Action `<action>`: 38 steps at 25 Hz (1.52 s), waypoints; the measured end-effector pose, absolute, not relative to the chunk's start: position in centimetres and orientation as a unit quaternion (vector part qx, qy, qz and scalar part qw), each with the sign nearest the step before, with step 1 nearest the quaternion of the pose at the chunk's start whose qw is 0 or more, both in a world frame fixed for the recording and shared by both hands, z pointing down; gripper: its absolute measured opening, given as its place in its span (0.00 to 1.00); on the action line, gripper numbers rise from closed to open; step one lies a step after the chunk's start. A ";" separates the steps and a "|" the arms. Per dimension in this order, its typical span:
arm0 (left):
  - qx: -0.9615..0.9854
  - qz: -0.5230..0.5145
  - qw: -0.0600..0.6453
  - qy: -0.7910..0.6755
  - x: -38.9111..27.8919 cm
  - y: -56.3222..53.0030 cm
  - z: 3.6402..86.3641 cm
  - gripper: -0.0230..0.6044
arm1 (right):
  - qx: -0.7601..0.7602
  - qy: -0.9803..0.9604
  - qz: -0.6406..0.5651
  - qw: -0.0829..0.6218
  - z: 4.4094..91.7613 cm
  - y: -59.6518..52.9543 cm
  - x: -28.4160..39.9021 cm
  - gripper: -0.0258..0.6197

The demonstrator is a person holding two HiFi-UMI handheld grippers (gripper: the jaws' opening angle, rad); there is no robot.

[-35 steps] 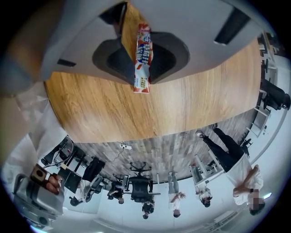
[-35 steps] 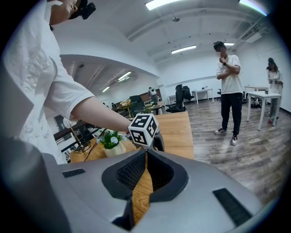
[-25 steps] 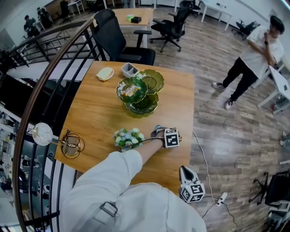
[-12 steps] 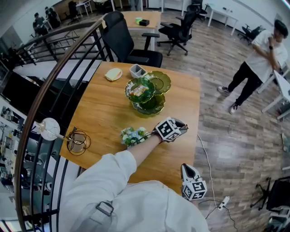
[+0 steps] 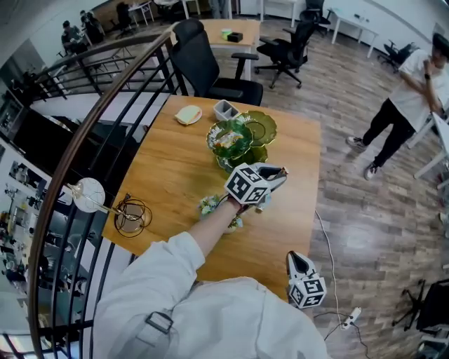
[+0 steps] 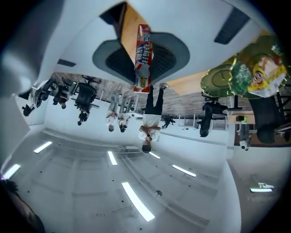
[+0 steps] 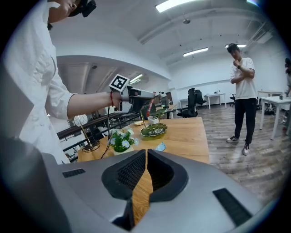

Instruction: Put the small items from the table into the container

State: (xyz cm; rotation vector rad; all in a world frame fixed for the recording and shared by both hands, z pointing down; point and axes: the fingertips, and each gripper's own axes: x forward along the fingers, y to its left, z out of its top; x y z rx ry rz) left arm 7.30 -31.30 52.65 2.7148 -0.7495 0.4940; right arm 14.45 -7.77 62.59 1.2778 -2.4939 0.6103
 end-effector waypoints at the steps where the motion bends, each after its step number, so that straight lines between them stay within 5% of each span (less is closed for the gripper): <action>1: 0.939 0.167 0.135 -0.270 6.4 -31.7 51.8 0.21 | 0.441 -0.862 0.211 0.136 62.6 -7.8 14.4 0.06; 19: 0.883 0.206 0.072 -0.416 -8.5 -39.1 44.9 0.21 | 0.443 -0.859 0.216 0.139 63.0 -7.7 13.8 0.06; 38: 0.824 0.331 0.097 -0.450 -12.9 -47.6 48.8 0.21 | 0.456 -0.848 0.227 0.144 63.4 -7.0 13.8 0.06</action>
